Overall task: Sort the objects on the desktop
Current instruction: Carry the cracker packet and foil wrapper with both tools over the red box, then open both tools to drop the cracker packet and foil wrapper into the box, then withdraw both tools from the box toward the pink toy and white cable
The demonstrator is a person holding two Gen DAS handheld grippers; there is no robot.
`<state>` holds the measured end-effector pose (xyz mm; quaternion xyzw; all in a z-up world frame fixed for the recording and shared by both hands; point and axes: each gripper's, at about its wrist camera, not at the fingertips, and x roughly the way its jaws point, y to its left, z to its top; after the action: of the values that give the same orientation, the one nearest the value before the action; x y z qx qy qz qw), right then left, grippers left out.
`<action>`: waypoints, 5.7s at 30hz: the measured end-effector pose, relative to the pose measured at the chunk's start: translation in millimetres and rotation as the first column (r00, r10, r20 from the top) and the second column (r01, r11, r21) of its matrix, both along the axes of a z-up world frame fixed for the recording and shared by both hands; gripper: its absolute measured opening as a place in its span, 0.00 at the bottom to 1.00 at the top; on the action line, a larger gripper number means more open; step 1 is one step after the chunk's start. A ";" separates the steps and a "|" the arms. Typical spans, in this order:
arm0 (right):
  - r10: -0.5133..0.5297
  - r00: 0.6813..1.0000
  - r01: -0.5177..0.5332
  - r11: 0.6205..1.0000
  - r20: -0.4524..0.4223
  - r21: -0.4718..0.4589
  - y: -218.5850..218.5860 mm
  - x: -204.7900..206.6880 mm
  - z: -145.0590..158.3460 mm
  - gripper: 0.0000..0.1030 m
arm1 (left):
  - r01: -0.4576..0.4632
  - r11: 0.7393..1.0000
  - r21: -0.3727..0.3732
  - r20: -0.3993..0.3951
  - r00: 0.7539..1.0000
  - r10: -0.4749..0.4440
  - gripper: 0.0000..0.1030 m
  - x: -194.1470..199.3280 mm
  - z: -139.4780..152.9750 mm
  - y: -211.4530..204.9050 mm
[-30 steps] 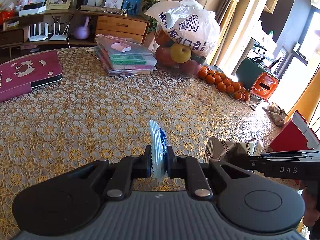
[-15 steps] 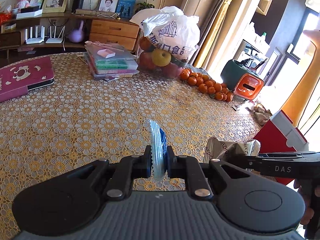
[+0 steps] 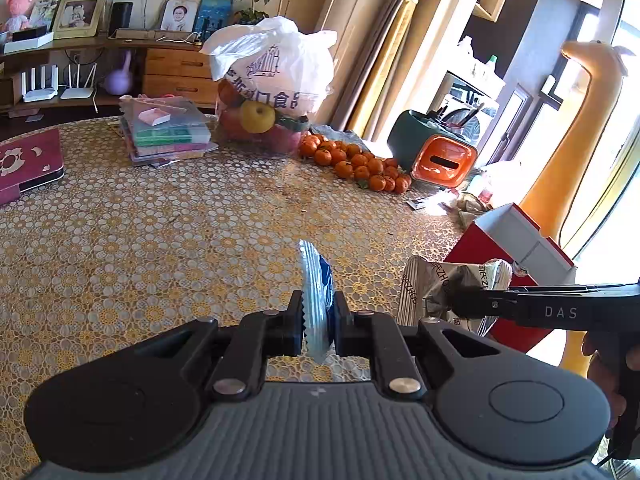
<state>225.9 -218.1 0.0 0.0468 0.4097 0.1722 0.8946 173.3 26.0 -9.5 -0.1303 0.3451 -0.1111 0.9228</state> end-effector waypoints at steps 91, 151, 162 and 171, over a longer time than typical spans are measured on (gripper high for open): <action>-0.473 0.878 0.472 0.881 -0.079 -0.031 -281.7 120.9 -66.6 0.22 | 0.575 0.812 0.100 -0.173 0.813 -0.555 0.13 137.9 -42.5 -360.2; -0.319 0.946 0.322 0.945 0.051 -0.067 -129.5 -0.6 39.5 0.53 | 0.393 0.917 0.061 0.050 0.917 -0.396 0.59 -4.2 54.4 -185.8; -0.229 0.972 0.233 0.969 0.055 -0.085 -77.6 -35.2 39.9 0.53 | 0.355 0.934 0.042 0.087 0.930 -0.358 0.59 -36.8 62.6 -133.5; -0.159 0.986 0.161 0.985 0.044 -0.063 -30.3 -52.4 33.0 0.53 | 0.326 0.944 0.045 0.090 0.940 -0.329 0.59 -56.9 61.9 -88.5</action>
<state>173.5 -248.4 33.1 0.0464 0.3929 0.0869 0.9143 116.4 -62.5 52.4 -0.0518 0.3187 -0.2638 0.9089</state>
